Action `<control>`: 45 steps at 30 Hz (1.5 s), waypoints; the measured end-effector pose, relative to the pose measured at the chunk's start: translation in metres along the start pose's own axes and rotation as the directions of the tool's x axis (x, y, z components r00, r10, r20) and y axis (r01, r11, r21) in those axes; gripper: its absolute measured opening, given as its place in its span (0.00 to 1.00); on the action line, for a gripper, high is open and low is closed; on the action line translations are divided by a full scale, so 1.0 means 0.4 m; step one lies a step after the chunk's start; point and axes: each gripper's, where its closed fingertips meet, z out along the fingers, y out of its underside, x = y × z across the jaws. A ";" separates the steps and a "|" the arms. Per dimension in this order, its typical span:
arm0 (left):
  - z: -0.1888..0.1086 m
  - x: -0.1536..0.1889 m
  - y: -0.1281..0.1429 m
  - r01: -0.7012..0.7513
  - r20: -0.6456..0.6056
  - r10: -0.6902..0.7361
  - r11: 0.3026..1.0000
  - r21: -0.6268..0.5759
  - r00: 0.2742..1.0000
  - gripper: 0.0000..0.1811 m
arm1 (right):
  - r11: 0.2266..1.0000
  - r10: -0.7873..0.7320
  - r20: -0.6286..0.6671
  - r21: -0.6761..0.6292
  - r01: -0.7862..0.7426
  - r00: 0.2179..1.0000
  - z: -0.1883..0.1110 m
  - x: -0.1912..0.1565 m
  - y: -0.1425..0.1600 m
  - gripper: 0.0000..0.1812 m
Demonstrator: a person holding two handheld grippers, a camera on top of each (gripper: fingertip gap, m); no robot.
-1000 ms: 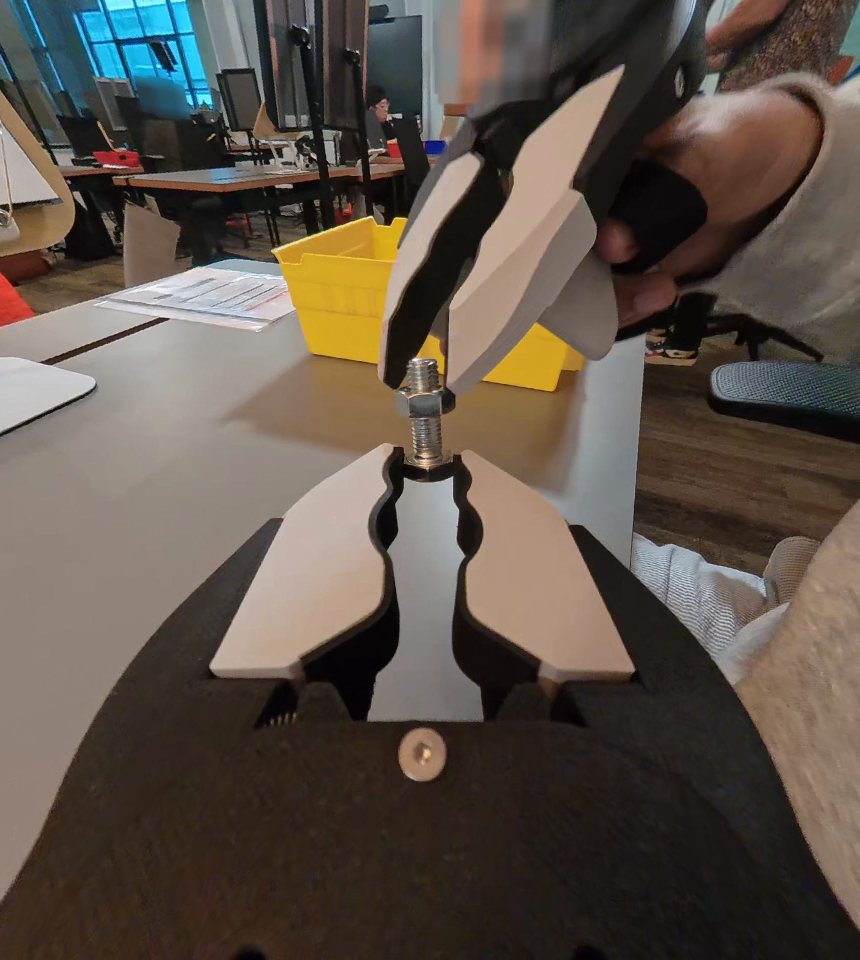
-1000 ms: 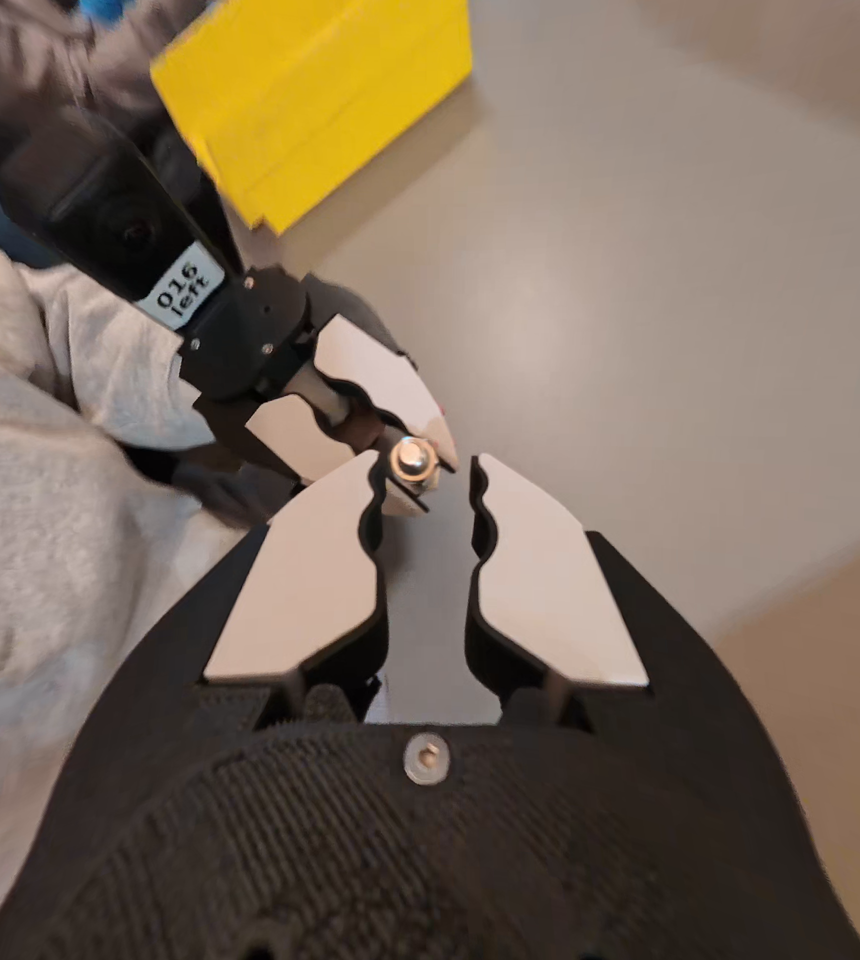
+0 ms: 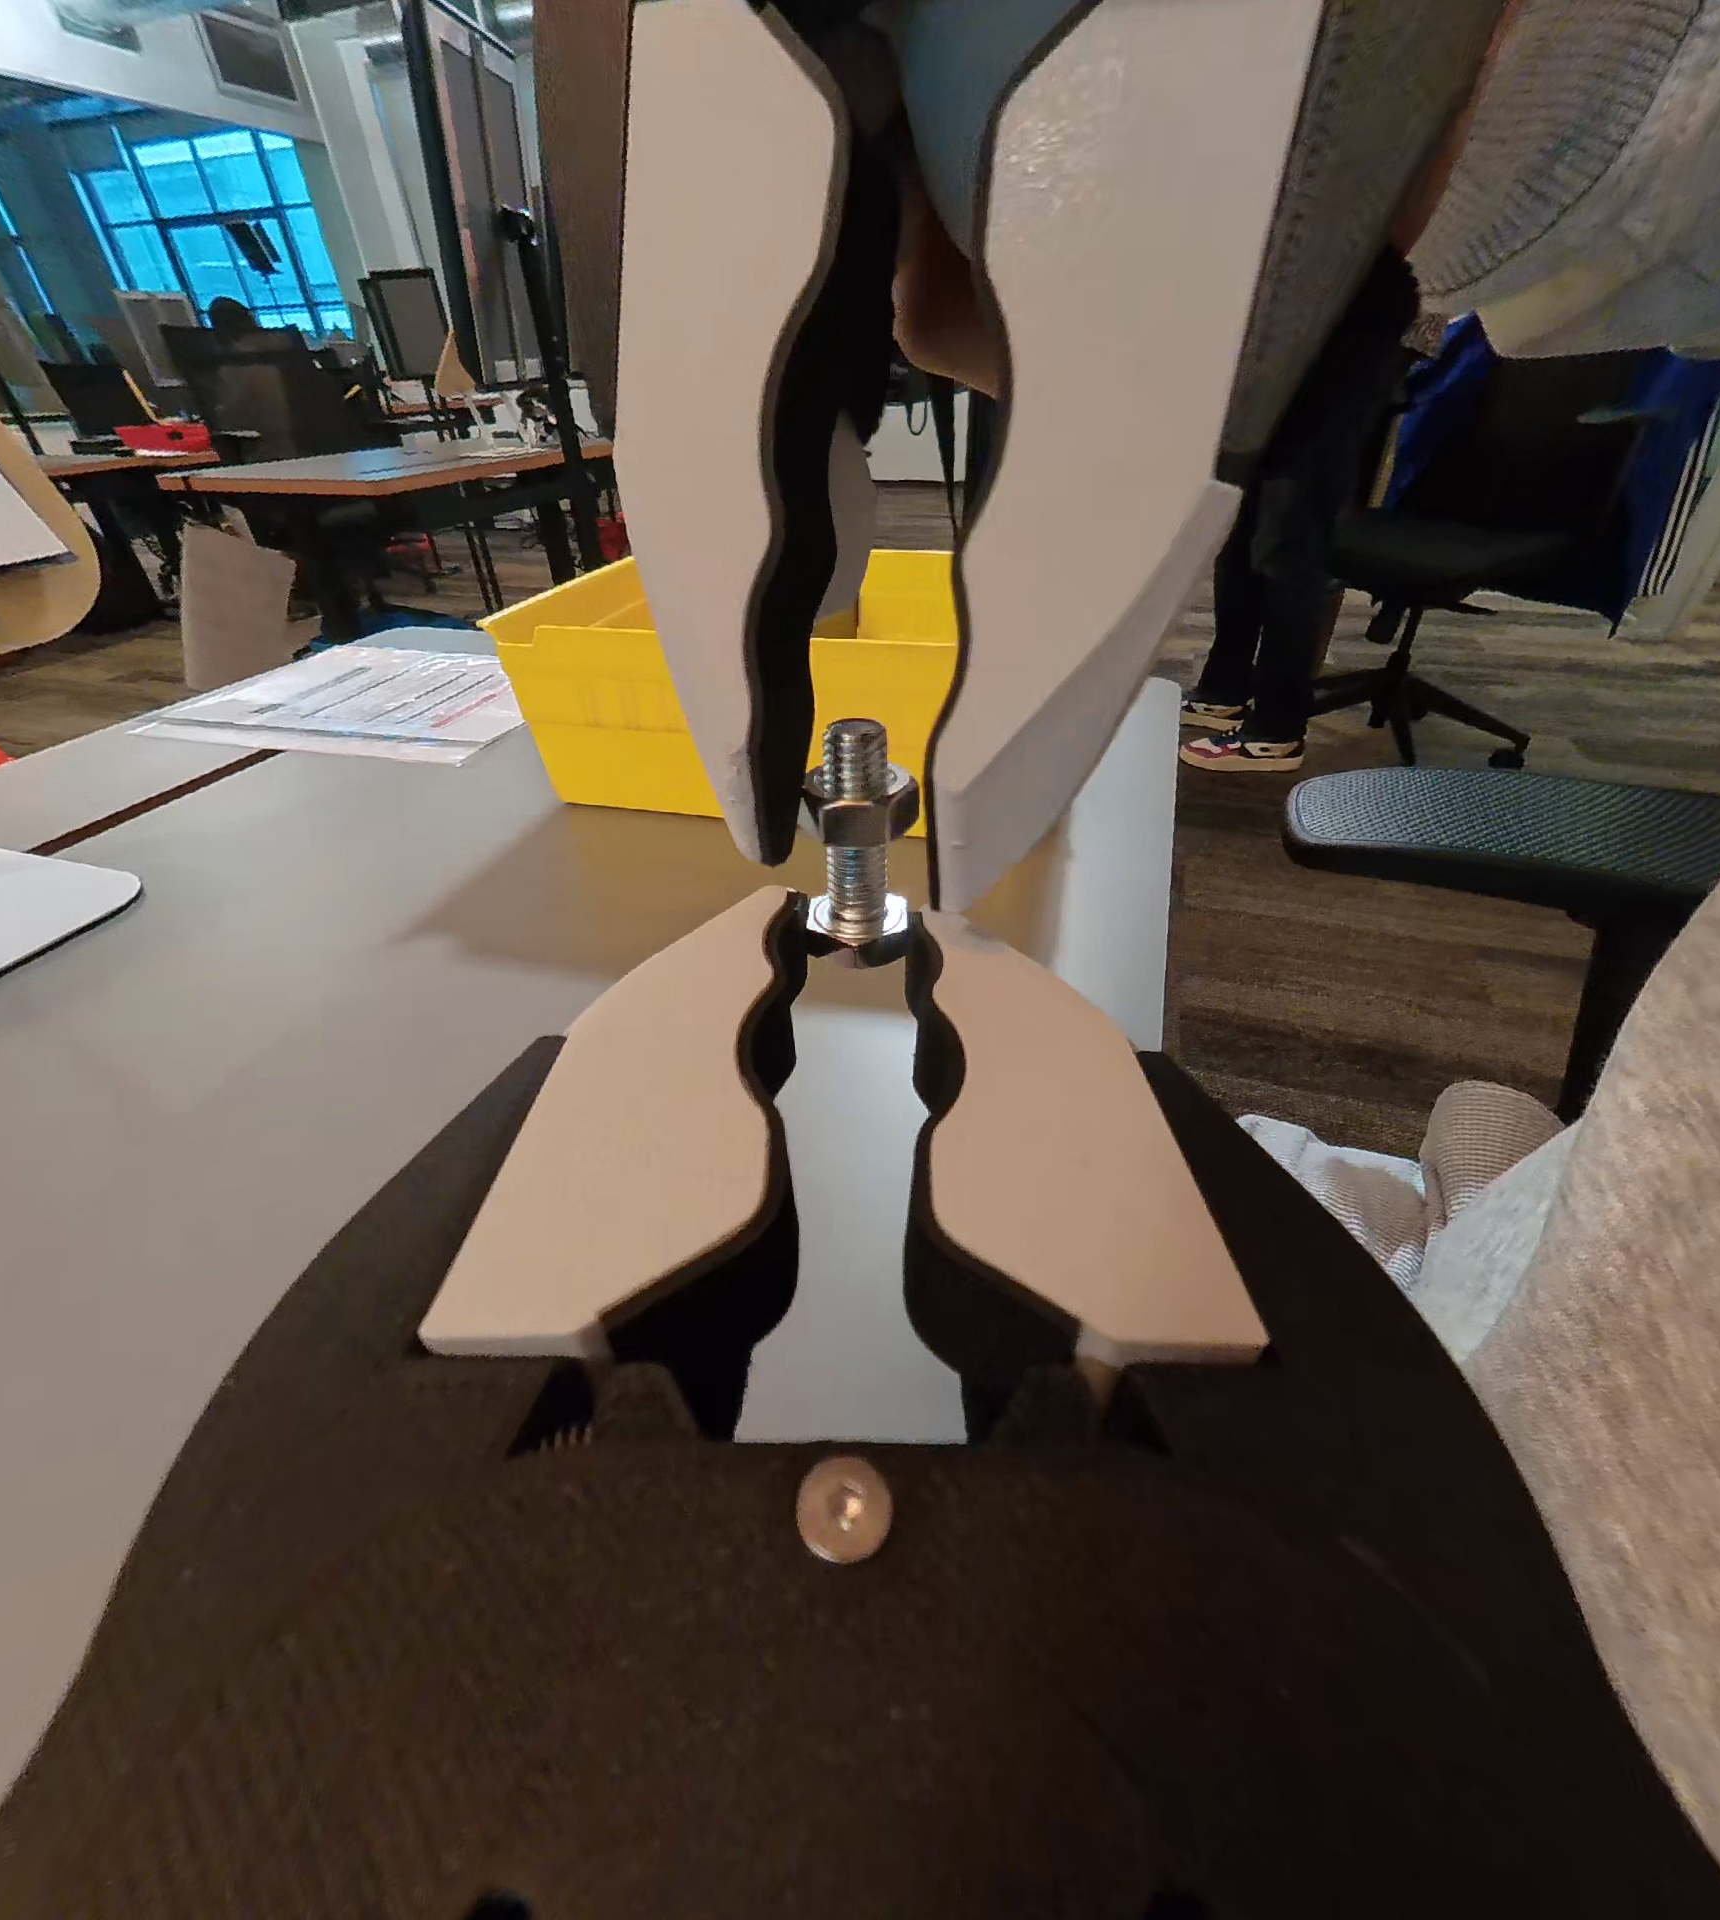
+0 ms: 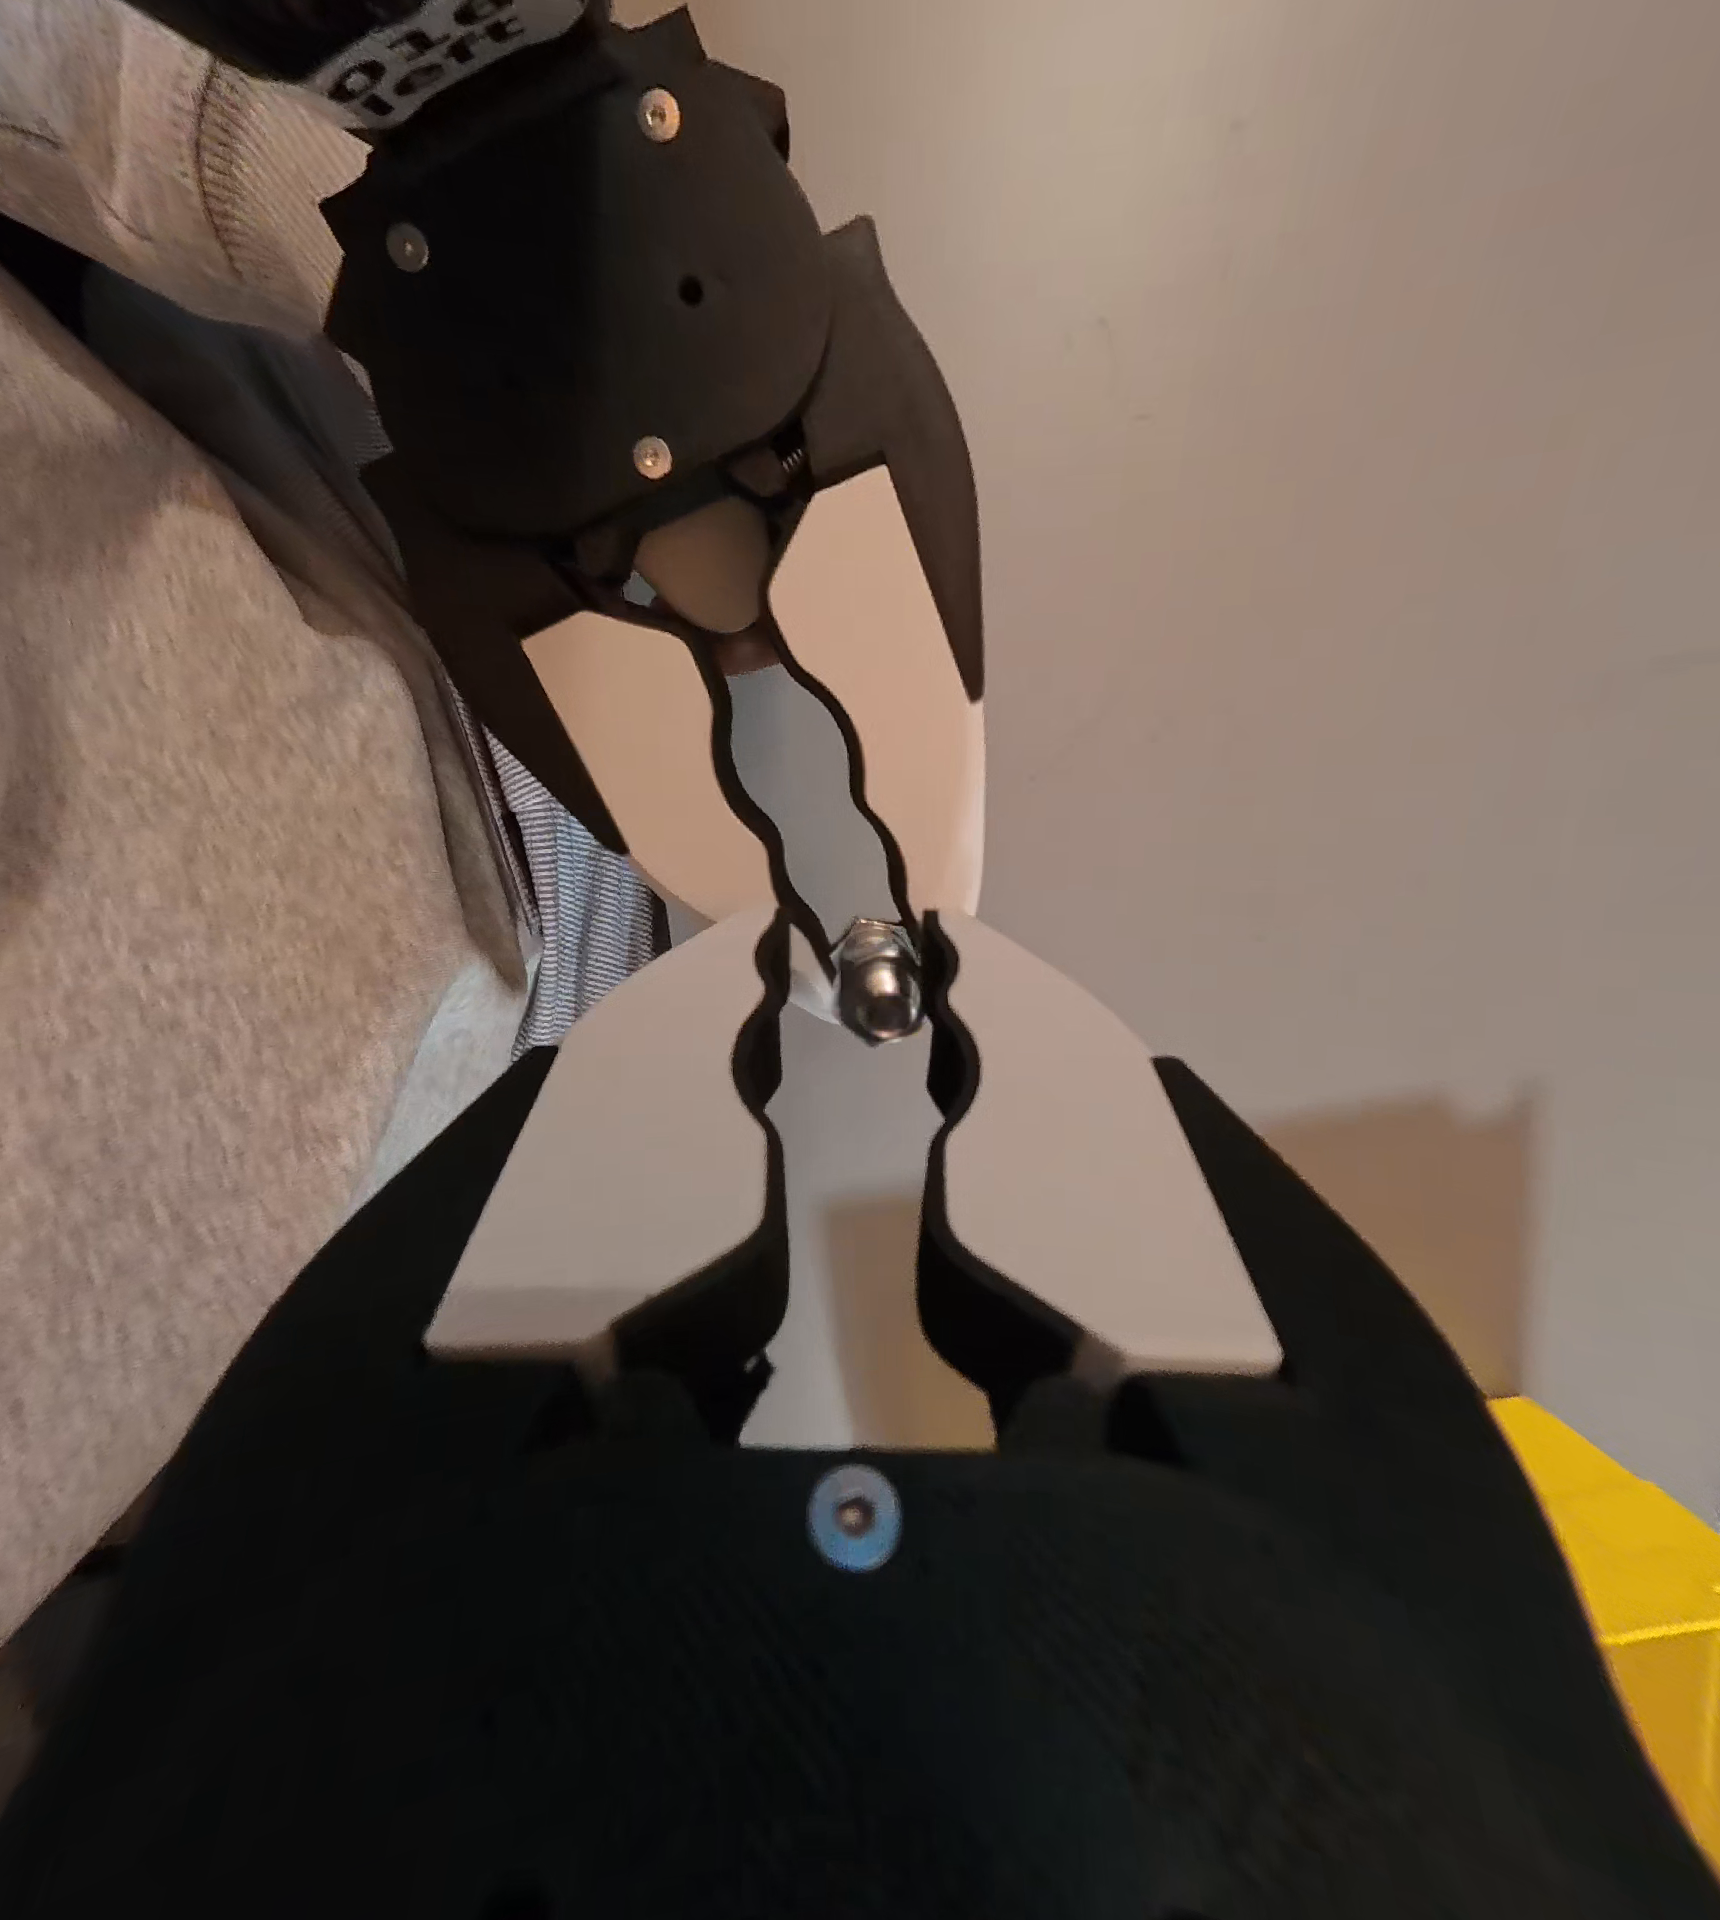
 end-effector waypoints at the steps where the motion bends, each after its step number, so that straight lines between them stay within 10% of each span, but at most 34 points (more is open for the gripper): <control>1: 0.000 0.000 0.000 0.006 0.000 -0.006 1.000 0.000 1.000 0.10 | 1.000 -0.007 0.001 -0.001 0.007 1.000 -0.003 -0.004 0.001 0.13; 45: -0.011 -0.050 -0.001 0.118 0.045 -0.119 0.992 0.034 0.992 0.10 | 1.000 -0.006 -0.030 -0.021 0.005 1.000 -0.011 -0.003 0.024 0.15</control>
